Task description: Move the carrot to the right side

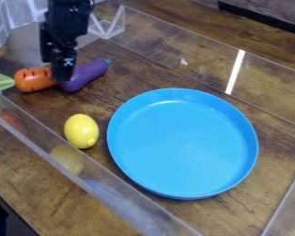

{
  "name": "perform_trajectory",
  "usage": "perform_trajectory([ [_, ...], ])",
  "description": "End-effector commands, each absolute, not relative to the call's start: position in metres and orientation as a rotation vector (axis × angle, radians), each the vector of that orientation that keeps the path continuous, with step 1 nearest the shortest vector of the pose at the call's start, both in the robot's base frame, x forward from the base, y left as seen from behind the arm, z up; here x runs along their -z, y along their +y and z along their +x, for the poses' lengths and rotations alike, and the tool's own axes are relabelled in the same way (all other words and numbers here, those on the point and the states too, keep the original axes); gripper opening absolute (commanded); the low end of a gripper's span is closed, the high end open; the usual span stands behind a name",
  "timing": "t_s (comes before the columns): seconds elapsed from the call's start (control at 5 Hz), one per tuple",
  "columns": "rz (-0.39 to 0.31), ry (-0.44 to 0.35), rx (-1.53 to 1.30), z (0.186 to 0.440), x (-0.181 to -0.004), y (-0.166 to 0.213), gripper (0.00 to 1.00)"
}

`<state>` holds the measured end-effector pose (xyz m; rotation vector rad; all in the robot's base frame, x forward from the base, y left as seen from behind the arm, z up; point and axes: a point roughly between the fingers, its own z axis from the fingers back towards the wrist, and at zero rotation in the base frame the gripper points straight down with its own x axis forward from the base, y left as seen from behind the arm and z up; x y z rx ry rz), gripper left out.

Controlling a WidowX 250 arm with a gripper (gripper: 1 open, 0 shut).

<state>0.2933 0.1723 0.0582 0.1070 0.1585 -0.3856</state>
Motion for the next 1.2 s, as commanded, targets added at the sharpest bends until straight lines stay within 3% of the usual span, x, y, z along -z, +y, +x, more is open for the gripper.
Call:
perform_trajectory([
  [0.0,0.149,0.121,0.397,0.296,-0.069,0.192,1.0],
  [0.6,0.137,0.117,0.346,0.285,-0.029,0.195,1.0],
  [0.8,0.144,0.104,0.408,0.286,-0.027,0.19,0.0],
  [1.0,0.144,0.096,0.476,0.287,-0.027,0.186,0.0],
])
